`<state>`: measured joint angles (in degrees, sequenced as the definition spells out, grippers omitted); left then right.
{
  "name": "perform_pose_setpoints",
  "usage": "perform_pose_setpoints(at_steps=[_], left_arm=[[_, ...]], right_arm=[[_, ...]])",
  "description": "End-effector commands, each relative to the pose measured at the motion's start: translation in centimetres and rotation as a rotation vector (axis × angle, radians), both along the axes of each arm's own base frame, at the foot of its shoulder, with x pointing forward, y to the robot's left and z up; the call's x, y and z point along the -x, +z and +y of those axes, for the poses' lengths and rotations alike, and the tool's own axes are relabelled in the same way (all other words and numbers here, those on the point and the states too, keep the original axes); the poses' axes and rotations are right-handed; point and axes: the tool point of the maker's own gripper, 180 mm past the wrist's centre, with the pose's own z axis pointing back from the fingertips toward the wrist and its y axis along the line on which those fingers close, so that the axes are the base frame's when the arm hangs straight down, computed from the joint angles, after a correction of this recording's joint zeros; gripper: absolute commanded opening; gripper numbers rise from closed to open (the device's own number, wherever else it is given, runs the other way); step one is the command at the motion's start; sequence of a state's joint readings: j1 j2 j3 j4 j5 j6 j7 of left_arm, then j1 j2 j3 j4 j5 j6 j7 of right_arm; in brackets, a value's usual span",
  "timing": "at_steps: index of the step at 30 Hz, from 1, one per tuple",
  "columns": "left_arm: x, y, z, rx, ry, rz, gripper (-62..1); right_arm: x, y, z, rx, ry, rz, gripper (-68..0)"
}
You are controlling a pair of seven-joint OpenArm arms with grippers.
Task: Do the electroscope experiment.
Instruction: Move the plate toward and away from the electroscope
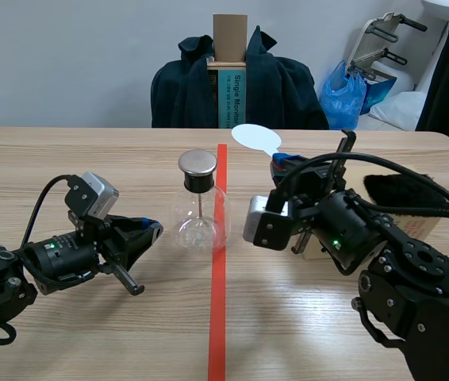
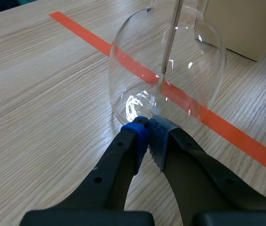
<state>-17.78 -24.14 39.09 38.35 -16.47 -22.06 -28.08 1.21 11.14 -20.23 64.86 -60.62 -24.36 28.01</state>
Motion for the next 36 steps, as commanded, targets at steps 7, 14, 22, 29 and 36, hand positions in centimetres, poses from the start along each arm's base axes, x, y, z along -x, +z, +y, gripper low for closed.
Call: perform_pose_setpoints(at_steps=[7, 14, 22, 29, 36], left_arm=[[-0.6, 1.2, -0.2, 0.025, 0.003, -0.035, -57.9], [-0.6, 1.2, -0.2, 0.025, 0.003, -0.035, -57.9], [-0.6, 1.2, -0.2, 0.025, 0.003, -0.035, -57.8], [-0.6, 1.2, -0.2, 0.025, 0.003, -0.035, -57.9], [-0.6, 1.2, -0.2, 0.025, 0.003, -0.035, -57.9]], right_arm=[[-1.1, 0.7, -1.5, 0.005, -0.076, -0.020, -66.7], [-0.8, 0.8, -1.0, 0.003, -0.043, -0.024, -66.7], [0.8, 1.0, 1.4, 0.017, 0.117, -0.049, -66.7], [2.4, 1.4, 3.1, 0.013, 0.249, -0.077, -66.7], [3.4, 1.7, 4.4, 0.014, 0.317, -0.106, -66.7]])
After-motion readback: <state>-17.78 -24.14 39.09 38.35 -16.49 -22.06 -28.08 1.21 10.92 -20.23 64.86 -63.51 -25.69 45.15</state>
